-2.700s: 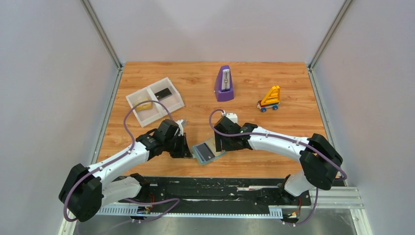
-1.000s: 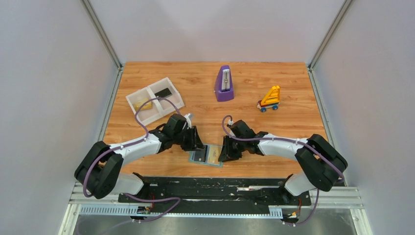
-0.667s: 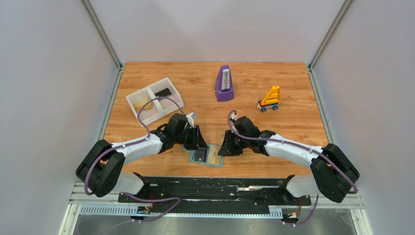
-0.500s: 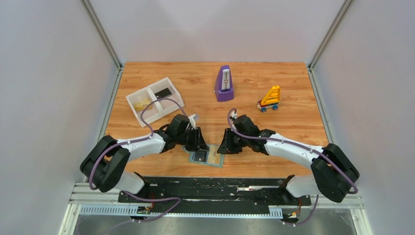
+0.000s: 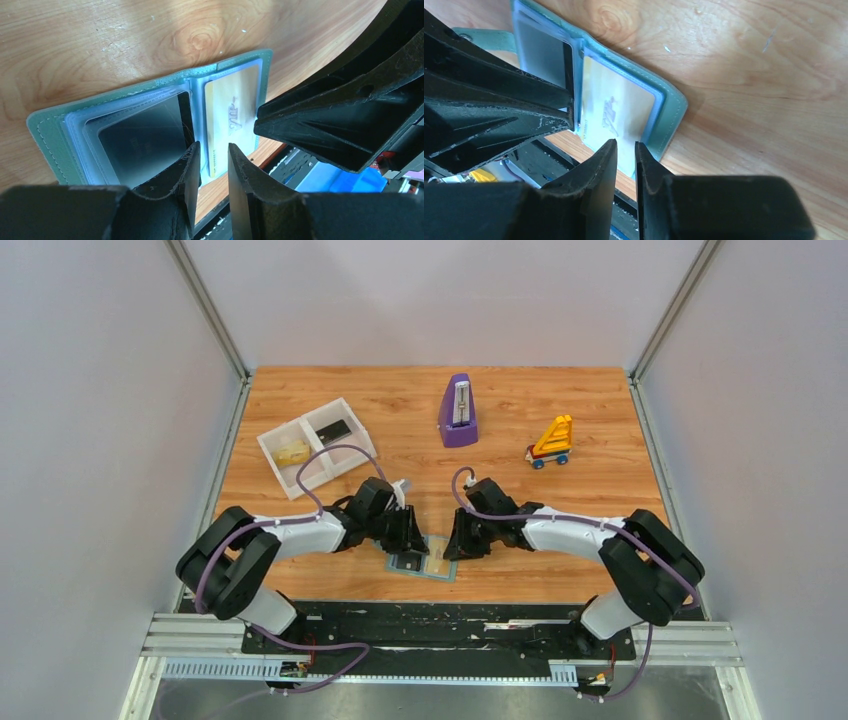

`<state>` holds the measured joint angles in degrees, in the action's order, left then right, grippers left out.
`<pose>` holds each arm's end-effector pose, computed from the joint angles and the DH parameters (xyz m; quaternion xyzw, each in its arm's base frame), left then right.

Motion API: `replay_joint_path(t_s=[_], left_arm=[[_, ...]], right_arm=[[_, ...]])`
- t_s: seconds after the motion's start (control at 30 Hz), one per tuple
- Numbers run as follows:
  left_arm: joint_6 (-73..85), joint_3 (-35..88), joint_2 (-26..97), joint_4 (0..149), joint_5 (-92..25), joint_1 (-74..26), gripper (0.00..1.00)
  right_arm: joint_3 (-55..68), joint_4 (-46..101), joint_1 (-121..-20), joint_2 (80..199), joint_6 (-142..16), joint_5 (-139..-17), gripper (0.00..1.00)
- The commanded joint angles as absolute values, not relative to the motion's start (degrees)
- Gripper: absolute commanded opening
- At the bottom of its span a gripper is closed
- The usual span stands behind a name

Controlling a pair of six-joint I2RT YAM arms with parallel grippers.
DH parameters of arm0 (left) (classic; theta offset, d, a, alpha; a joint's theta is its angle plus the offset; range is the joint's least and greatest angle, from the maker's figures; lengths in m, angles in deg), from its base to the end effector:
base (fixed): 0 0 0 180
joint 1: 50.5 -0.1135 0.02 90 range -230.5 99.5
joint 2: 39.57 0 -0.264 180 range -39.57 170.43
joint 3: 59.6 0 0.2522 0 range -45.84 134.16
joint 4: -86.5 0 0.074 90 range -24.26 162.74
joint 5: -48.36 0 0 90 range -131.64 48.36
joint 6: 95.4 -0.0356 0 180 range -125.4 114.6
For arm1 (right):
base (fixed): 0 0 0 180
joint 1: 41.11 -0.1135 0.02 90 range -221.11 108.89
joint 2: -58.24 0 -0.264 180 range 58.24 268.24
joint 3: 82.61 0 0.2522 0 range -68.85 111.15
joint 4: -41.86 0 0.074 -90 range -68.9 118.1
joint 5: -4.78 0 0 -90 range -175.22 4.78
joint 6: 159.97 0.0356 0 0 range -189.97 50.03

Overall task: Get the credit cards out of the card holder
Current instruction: Remove the credit card from the card holder.

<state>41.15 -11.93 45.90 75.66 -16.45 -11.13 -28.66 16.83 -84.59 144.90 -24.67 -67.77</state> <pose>0.1980 -0.1821 0.1424 0.0197 0.9161 -0.3842 0.1132 0.1918 0.1966 0.1495 -0.0271 0.9501 0.2962 0.0943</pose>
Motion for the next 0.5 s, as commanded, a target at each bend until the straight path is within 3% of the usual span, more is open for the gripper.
replay_joint_path(t_s=[0.0,0.47], left_arm=[[38.93,-10.95,47.91,77.98,-16.98,-10.64,0.34],[41.49,-13.18,49.32,83.51,-14.76,-10.43,0.33]], right_arm=[[-30.27,20.34,-84.61,145.60,-23.54,-68.23,0.20],[-33.59,21.58,-84.61,145.37,-22.47,-68.92,0.18]])
